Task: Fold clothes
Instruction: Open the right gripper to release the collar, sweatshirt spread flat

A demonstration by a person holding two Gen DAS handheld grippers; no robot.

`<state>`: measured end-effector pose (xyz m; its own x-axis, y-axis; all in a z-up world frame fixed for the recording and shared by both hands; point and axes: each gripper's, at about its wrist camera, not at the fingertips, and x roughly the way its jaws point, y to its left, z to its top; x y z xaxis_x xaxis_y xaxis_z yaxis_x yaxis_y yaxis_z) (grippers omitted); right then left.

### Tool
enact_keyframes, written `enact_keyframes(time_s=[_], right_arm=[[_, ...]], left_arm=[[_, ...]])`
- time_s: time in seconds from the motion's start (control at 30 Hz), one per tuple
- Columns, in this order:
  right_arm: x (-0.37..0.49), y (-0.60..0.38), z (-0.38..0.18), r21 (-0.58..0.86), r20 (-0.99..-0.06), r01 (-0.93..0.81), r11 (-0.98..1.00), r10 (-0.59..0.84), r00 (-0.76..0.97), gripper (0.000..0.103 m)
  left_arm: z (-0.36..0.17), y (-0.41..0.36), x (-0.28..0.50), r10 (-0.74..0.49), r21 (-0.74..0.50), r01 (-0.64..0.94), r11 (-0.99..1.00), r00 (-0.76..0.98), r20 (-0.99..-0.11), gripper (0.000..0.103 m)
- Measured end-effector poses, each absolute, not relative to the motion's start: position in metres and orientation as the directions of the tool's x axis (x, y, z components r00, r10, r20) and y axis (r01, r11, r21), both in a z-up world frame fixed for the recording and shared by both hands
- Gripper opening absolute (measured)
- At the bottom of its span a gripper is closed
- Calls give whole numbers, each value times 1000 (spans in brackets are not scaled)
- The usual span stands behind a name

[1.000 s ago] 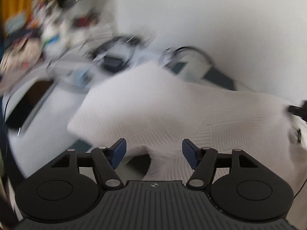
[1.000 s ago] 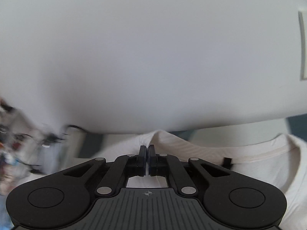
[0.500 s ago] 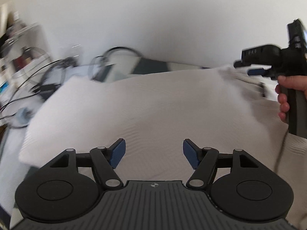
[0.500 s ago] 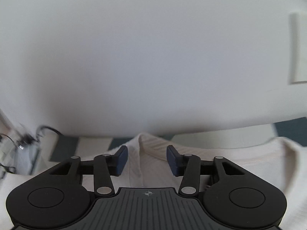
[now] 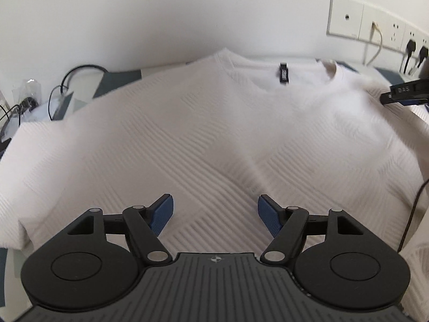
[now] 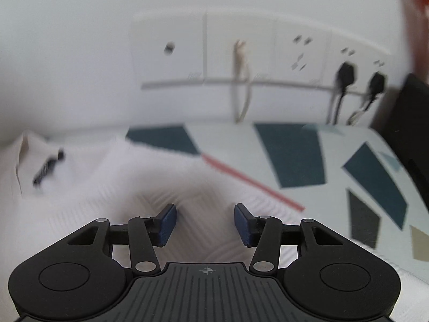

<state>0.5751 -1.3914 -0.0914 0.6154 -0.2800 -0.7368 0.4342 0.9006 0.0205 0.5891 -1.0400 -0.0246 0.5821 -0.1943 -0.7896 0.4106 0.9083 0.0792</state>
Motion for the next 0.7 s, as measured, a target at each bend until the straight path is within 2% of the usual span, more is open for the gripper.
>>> enact_keyframes(time_s=[0.03,0.07,0.23,0.33,0.4,0.47,0.57,0.63,0.7], right_arm=[[580,-1387,-96,12,-726,432,902,-289,624,29],[586,-1388,-97,8,-719,437,899,-299,628,23],[616,-1401,-93,-4,-703,479,878,-343,623,16],[630,-1408,-93,2,-708,489,872,-344,617,16],[635,-1415,-92,34,-714,506,862,-334,616,18],[627,-1424,-89,131,-707,536,834,-301,640,38],[590,-1427,-68,259,-636,548,795,-287,716,49],[562,-1424,-47,300,-583,553,777,-309,751,53],[524,-1423,-18,407,-503,507,760,-276,819,53]], left_arm=[[-26,-1041,589,-187,83,406,910,580,-793,72],[-27,-1041,588,-178,88,400,912,580,-795,72],[-30,-1042,588,-138,110,365,924,590,-796,79],[-29,-1044,586,-119,124,349,929,597,-793,79],[-26,-1044,584,-114,115,337,935,590,-799,79],[-17,-1040,577,-126,94,327,940,589,-798,79],[-1,-1030,565,-136,84,320,944,607,-783,81],[10,-1021,559,-145,71,311,948,616,-775,84],[22,-1009,554,-170,40,310,950,621,-765,85]])
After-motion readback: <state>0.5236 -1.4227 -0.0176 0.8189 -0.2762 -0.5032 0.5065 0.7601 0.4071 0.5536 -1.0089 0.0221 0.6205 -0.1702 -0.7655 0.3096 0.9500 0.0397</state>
